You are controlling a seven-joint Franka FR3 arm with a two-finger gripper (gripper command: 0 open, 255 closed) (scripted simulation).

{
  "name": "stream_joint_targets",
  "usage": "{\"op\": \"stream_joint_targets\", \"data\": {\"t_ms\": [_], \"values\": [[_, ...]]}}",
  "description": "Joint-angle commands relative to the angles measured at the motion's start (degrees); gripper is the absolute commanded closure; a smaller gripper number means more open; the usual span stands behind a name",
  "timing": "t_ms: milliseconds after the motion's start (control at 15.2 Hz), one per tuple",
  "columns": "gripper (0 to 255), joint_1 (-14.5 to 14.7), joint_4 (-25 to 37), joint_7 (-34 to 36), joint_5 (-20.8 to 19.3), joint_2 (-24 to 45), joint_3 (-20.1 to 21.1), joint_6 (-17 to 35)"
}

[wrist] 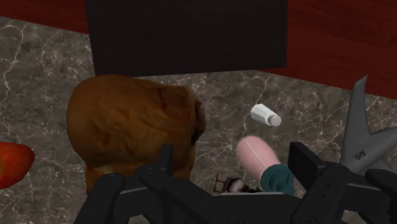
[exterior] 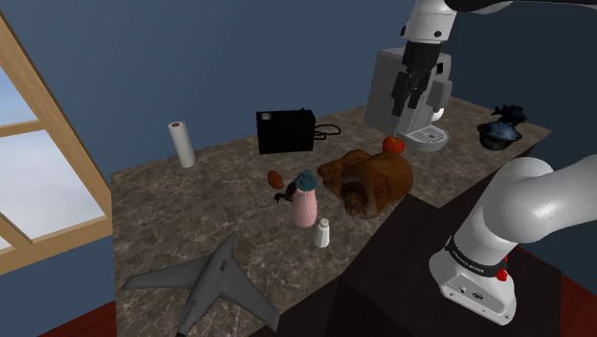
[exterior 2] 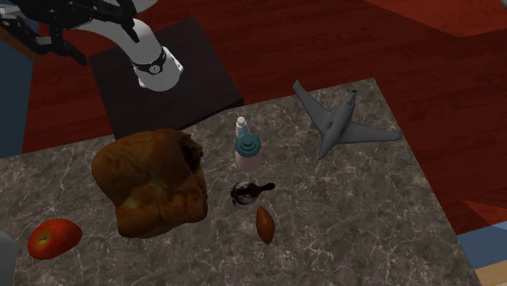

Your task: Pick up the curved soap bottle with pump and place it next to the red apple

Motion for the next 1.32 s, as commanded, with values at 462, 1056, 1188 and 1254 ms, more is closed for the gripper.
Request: {"op": "stream_joint_targets", "data": {"t_ms": [462, 1056, 1188, 1254], "values": [[0, 1.06, -1.01, 7.28, 3.04, 10.94, 5.05, 9.97], [0, 2.17, 3.34, 16.23, 4.60, 28.92, 10.21, 21.07], [0, 2.42, 5.14, 18.22, 4.50, 33.30, 11.08, 23.06], [0, 2.55, 6.15, 19.22, 4.39, 35.53, 11.46, 23.98]]}}
